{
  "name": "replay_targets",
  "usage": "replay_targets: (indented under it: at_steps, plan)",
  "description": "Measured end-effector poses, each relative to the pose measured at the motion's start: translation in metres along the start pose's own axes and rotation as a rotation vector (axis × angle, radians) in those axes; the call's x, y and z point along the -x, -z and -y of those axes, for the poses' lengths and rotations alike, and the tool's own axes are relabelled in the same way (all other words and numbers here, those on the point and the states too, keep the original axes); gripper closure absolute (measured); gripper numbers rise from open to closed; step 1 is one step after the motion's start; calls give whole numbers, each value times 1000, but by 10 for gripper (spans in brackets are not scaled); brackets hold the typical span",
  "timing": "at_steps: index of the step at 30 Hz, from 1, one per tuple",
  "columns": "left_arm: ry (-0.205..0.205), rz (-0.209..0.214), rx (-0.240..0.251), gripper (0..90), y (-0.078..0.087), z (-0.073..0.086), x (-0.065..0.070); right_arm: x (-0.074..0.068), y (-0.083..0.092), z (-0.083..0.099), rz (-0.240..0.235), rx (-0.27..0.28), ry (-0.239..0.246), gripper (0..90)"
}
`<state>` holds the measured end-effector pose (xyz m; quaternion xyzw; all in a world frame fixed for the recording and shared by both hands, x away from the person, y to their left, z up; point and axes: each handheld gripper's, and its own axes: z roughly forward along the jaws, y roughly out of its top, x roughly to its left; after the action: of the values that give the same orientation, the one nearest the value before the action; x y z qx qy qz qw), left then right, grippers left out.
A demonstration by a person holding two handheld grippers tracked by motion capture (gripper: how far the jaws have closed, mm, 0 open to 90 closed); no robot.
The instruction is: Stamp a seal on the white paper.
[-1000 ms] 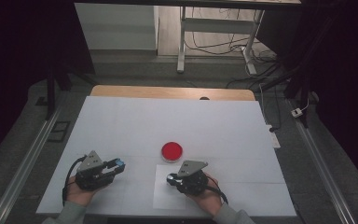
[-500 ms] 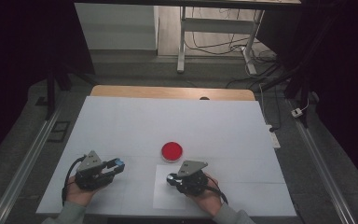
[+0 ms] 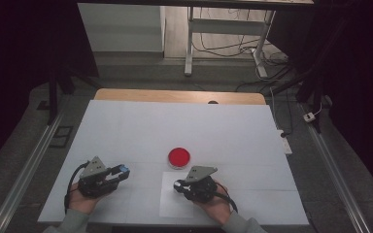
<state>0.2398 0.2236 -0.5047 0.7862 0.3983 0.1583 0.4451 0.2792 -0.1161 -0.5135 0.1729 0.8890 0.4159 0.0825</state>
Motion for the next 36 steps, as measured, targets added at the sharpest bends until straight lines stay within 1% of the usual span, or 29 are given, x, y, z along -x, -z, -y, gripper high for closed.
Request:
replay_targets:
  at_steps: [4, 14, 16, 18, 21, 25, 34, 35, 36]
  plan:
    - [0, 0, 0, 651, 0, 0, 0, -1, 2, -2, 6, 3, 6, 757]
    - [-2, 0, -1, 650, 0, 0, 0, -1, 3, -2, -5, 19, 9, 755]
    - [-2, 0, 1, 650, 0, 0, 0, -2, 6, -3, -18, 43, 3, 756]
    - [-1, 0, 1, 650, 0, 0, -1, -3, 10, -6, -2, 59, 13, 756]
    - [-1, 0, 1, 650, 0, 0, -1, -3, 16, -9, -1, 92, 10, 755]
    - [-1, 0, 2, 650, 0, 0, -1, -3, 23, -13, 1, 123, 4, 756]
    - [0, 0, 3, 650, 0, 0, 0, 1, 31, -16, 0, 161, -25, 755]
    - [0, 1, 3, 650, 0, 0, -1, 1, 31, -16, -2, 172, -31, 755]
    - [0, 1, 2, 650, 0, 0, -1, 2, 32, -16, -1, 172, -29, 755]
